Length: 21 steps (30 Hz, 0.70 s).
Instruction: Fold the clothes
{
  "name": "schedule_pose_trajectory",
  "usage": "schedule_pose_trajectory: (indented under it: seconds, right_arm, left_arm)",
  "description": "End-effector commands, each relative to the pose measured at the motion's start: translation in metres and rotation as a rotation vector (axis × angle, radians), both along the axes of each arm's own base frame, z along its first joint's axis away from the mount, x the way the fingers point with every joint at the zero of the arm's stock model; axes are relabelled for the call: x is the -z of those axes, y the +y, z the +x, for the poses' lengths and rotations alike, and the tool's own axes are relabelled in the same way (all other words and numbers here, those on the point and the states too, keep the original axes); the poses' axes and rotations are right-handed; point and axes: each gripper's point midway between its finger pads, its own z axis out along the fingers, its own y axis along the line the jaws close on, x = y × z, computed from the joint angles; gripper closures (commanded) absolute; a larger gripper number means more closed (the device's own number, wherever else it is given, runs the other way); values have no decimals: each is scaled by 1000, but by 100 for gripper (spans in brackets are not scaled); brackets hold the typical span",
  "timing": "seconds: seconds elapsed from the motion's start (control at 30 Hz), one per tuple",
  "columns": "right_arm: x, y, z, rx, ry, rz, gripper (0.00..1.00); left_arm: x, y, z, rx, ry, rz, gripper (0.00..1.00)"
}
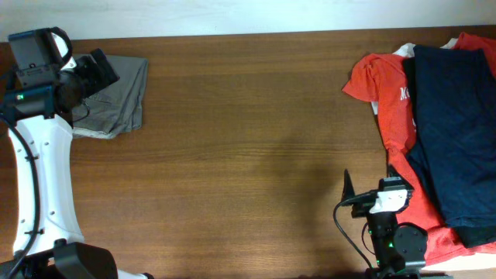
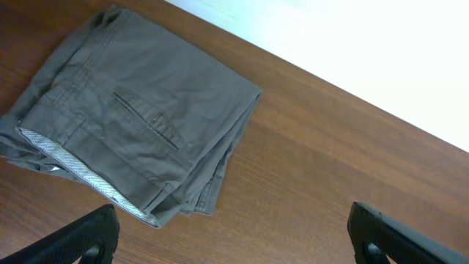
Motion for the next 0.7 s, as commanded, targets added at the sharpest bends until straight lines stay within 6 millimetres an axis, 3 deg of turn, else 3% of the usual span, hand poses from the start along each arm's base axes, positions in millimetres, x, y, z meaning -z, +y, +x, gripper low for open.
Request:
schedule_pose_trajectory:
  seconds: [0.0, 0.67]
  right_arm:
    - [0, -16, -1, 105, -9, 136, 2]
    - [0, -16, -1, 102, -8, 136, 2]
  left_arm:
    - [1, -2, 1, 8, 0, -4, 1]
    - [1, -2, 1, 8, 0, -4, 1]
